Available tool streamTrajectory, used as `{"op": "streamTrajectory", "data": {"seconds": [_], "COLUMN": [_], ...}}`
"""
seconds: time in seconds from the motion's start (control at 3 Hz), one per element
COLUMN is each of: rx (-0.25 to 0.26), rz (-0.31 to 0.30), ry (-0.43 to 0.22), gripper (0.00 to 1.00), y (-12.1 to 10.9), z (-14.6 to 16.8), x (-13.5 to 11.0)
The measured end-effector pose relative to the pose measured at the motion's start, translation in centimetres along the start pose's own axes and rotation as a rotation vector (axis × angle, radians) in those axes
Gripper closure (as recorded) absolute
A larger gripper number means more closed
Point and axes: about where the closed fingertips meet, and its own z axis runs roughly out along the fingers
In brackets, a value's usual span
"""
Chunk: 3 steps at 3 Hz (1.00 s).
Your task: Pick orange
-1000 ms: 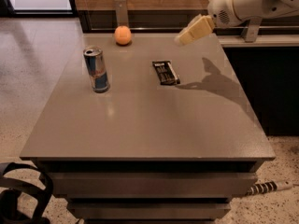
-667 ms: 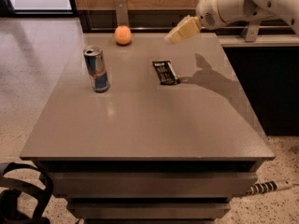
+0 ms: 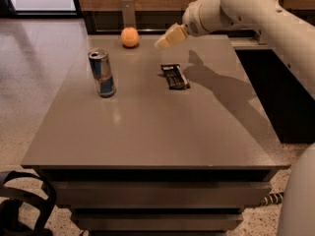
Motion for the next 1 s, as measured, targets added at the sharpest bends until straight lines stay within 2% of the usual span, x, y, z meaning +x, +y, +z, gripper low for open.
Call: {"op": "streamTrajectory", "data": {"seconds": [0.33, 0.67, 1.0], "rx": [-0.008, 0.0, -0.006], "rz": [-0.005, 0.034, 0.089], "ry": [-0.013, -0.034, -0.049], "gripper": [0.0, 0.0, 0.0], "y": [1.2, 2.1, 2.3], "z": [3.5, 7.2, 9.0], "x": [-0.2, -0.1, -0.2]}}
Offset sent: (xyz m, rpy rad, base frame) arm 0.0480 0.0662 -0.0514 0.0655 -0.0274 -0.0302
